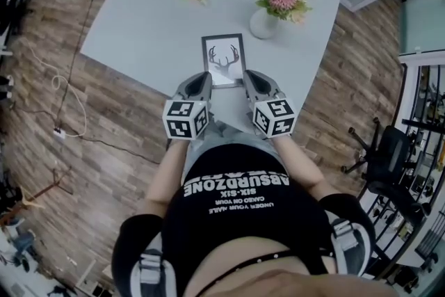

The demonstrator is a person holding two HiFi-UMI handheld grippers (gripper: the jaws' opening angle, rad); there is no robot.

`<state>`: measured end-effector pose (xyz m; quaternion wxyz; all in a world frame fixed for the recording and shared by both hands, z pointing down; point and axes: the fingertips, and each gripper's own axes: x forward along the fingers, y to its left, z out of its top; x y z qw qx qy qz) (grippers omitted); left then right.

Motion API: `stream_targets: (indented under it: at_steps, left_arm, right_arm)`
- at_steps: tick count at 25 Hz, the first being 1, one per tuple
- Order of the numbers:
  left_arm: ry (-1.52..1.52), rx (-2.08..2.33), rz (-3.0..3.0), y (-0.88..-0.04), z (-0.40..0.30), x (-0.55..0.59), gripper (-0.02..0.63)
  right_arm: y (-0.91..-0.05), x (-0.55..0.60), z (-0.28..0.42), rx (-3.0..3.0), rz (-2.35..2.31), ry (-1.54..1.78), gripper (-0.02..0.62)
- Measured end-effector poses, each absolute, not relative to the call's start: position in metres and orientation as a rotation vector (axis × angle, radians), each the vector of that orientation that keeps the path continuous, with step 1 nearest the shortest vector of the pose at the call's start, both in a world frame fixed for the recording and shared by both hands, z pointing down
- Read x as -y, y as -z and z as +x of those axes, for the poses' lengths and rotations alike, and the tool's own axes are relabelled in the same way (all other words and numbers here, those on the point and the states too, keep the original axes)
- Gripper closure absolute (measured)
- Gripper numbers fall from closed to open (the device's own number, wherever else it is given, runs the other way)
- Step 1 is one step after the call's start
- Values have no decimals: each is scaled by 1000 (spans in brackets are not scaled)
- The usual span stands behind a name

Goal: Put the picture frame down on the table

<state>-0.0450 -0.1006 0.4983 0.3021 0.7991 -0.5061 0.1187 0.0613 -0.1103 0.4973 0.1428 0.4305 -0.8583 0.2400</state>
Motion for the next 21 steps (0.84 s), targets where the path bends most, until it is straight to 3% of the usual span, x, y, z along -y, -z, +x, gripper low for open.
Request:
stream_targets:
  at_steps: [21]
  left_arm:
    - [-213,1396,2154,-469,-36,54,591]
  right_arm:
    - [-461,72,67,2547,1239,-500,581]
